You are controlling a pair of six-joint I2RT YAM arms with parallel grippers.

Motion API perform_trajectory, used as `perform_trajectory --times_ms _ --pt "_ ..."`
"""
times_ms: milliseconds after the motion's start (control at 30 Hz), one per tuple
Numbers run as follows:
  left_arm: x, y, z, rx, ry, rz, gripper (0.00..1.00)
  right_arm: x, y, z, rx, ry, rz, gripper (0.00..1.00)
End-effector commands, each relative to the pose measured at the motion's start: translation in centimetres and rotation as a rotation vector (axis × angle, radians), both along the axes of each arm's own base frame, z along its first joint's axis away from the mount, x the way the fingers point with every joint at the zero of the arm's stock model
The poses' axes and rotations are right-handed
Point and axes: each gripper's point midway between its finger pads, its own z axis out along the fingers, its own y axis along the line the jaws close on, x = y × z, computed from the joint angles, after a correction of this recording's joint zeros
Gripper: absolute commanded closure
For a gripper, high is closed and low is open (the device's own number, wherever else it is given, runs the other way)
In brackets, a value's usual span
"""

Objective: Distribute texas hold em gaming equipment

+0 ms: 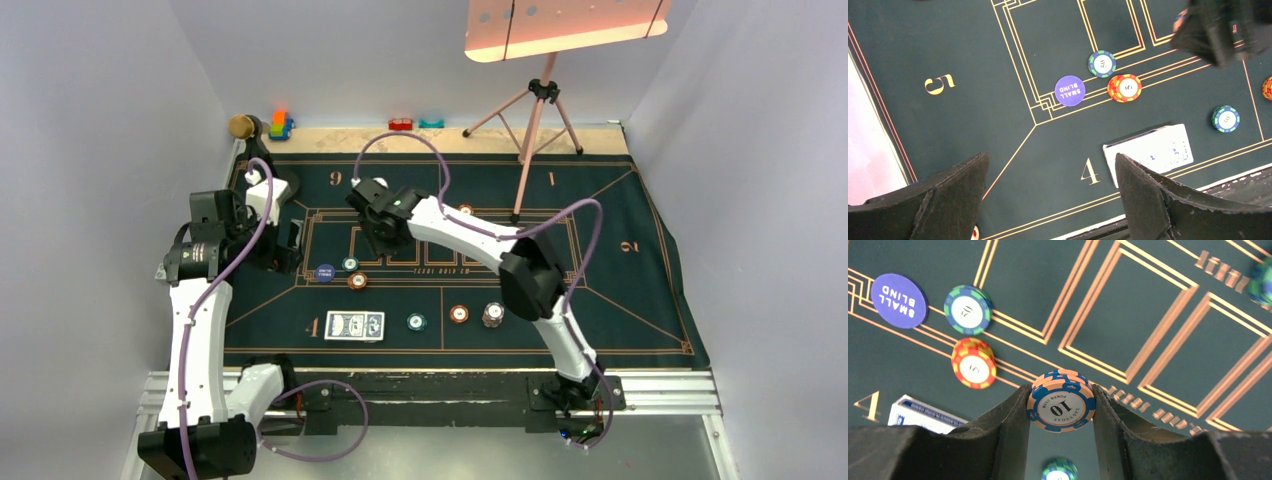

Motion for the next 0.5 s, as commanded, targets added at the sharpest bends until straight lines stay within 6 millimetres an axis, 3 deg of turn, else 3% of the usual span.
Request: perform_trajectory --times_ms 0,200,467 --pt "0.7 0.1 0.5 -0.014 -0.029 0.014 0.0 0.5 3.7 -0.3 0.056 -0.01 0.071 0.99" --pt "0.6 0.0 0.7 -0.015 -0.031 0.006 0.0 0.6 5.0 -3.1 0.049 0.005 0.072 0.99" --pt "0.4 -0.1 0.7 -0.014 -0.034 -0.001 0.0 0.4 5.6 -4.7 0.052 0.033 0.078 0.99"
